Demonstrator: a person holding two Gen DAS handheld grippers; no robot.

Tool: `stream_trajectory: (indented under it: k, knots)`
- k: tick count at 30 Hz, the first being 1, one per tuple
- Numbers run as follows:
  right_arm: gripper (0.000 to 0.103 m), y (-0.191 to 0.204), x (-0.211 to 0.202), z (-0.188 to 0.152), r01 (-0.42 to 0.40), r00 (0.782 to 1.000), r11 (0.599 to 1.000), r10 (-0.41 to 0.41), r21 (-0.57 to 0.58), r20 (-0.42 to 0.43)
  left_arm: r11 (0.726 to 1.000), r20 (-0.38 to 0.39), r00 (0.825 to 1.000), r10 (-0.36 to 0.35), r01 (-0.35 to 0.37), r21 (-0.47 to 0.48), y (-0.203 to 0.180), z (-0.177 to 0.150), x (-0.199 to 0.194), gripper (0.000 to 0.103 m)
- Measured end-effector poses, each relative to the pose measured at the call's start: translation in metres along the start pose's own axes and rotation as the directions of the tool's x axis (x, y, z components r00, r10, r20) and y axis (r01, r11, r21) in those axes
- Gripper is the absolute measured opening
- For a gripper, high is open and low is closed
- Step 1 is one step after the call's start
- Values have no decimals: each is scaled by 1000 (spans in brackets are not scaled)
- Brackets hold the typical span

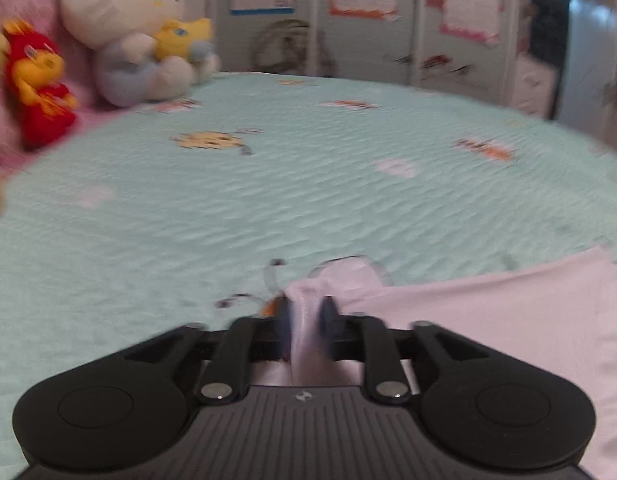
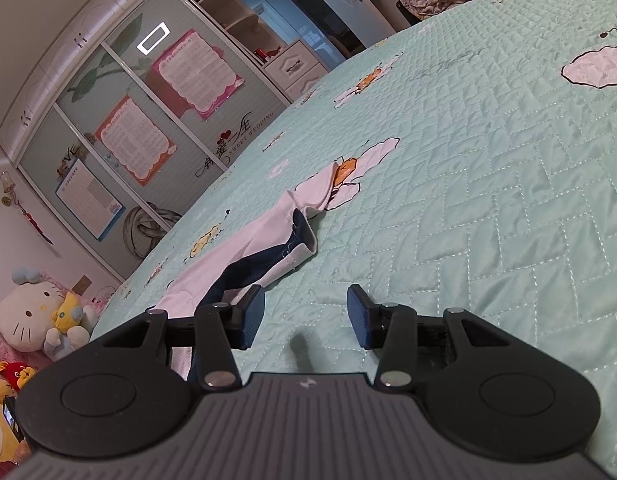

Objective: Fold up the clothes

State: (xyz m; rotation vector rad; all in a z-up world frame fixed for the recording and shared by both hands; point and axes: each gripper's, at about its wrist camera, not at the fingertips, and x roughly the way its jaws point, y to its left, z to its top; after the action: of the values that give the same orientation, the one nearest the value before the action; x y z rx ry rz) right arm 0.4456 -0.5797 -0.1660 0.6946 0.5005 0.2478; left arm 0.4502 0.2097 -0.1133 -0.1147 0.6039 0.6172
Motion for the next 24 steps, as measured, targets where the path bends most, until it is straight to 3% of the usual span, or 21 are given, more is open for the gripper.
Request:
stream_trajectory:
  k: [2, 3, 5, 6, 7, 8, 9, 10, 11, 12, 13, 15, 18, 20, 21, 22, 23, 24]
  knots:
    - [47, 1, 1, 1, 4, 1000, 1000, -4, -6, -5, 985, 86, 981, 172, -169, -36, -1, -3, -20, 59]
    - [47, 2, 1, 1, 8, 1000, 1000, -8, -11, -8, 987, 130, 979, 155, -148, -60, -3, -5, -35, 57]
    - [48, 6, 0, 3, 21, 1000, 1000, -21, -18, -17, 995, 219, 975, 46, -25, -99, -9, -8, -68, 54]
    - [48, 11, -1, 5, 42, 999, 999, -43, -26, -24, 991, 217, 972, -96, 113, -70, -19, -9, -82, 52]
    - [49, 19, -5, 7, 61, 998, 997, -61, -48, -12, 960, 191, 945, -267, 277, -28, -32, -10, -94, 52]
    - [49, 32, -12, 8, 53, 999, 995, -52, -87, 17, 906, 135, 896, -422, 421, 36, -52, -13, -104, 52]
    - [49, 51, -16, 9, 17, 1000, 989, -13, -144, 27, 828, 60, 827, -559, 552, 100, -74, -17, -114, 54]
    - [49, 71, -19, 10, -27, 999, 978, 33, -206, 27, 725, -24, 736, -677, 672, 151, -96, -22, -123, 56]
    - [49, 94, -17, 10, -89, 996, 959, 89, -271, -12, 645, -105, 673, -732, 735, 209, -120, -28, -129, 57]
    - [49, 118, -5, 9, -172, 984, 934, 146, -314, -106, 596, -164, 644, -747, 758, 264, -141, -34, -134, 56]
    - [48, 140, 10, 7, -262, 957, 902, 196, -342, -215, 570, -192, 632, -751, 766, 297, -157, -38, -137, 56]
    - [48, 181, 43, -3, -381, 898, 842, 239, -383, -369, 543, -208, 598, -774, 796, 269, -170, -37, -134, 54]
    - [48, 219, 95, -9, -464, 835, 811, 267, -355, -482, 542, -216, 571, -792, 820, 184, -172, -28, -118, 51]
    - [48, 230, 128, -4, -466, 822, 830, 279, -306, -496, 540, -245, 559, -792, 829, 143, -171, -23, -105, 49]
    - [48, 231, 145, -1, -473, 805, 836, 282, -277, -522, 540, -279, 546, -790, 835, 106, -172, -21, -90, 49]
    - [48, 230, 167, -1, -453, 795, 849, 247, -272, -555, 540, -320, 529, -786, 839, 62, -173, -19, -73, 42]
    - [48, 227, 190, -2, -424, 786, 862, 198, -277, -586, 560, -348, 530, -773, 828, 18, -172, -16, -56, 36]
    - [48, 224, 212, -3, -394, 773, 875, 149, -282, -616, 591, -357, 548, -756, 806, -14, -172, -14, -37, 26]
